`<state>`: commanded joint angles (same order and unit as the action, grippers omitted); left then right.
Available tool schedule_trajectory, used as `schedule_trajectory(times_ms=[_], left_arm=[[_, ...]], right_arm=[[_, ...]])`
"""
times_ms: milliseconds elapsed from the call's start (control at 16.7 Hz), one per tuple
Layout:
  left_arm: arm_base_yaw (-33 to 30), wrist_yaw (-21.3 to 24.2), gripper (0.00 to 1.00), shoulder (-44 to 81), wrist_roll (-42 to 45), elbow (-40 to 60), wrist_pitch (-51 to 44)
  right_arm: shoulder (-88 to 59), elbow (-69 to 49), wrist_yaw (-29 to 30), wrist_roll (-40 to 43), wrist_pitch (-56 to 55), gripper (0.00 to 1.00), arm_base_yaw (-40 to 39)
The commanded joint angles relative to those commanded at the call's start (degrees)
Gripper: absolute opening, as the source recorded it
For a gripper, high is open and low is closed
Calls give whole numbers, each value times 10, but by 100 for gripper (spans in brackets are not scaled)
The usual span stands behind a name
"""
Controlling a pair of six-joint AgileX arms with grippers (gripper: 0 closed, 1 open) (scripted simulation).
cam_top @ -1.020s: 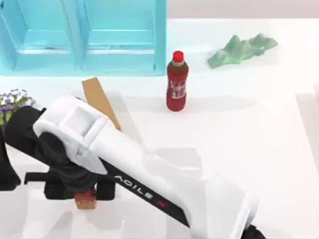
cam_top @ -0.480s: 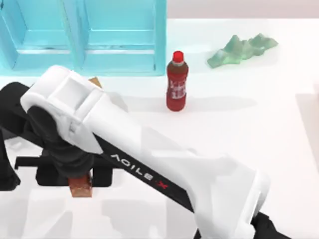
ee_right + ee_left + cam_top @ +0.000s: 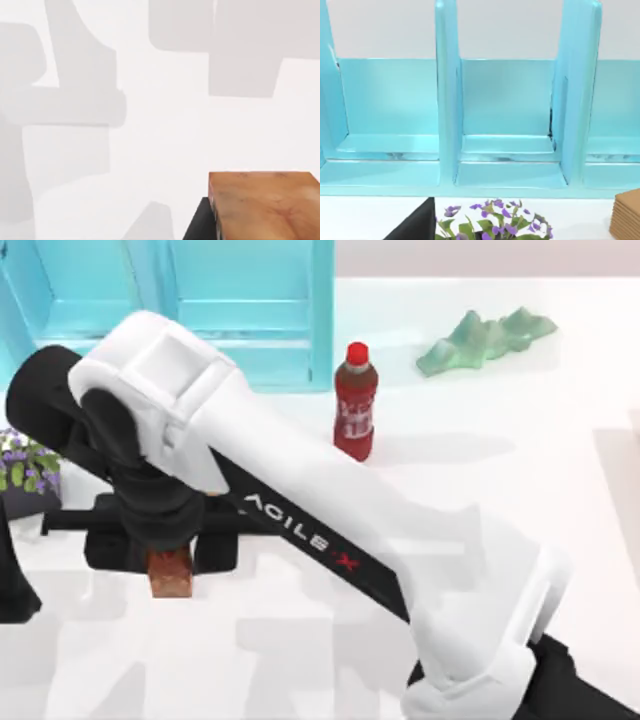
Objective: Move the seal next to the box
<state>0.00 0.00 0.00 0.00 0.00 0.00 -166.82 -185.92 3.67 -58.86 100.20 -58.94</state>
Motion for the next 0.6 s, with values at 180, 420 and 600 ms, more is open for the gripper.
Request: schedule_trajectory(times_ms=[180,420,600], left_arm=[[0,0,100,0,0,0,0],[0,0,100,0,0,0,0],[0,0,100,0,0,0,0]], right_arm=[[93,110,-21,74,-47,0,65],[243,324,-47,206,-122,0,189],[347,486,-56,312,-171,0,294]])
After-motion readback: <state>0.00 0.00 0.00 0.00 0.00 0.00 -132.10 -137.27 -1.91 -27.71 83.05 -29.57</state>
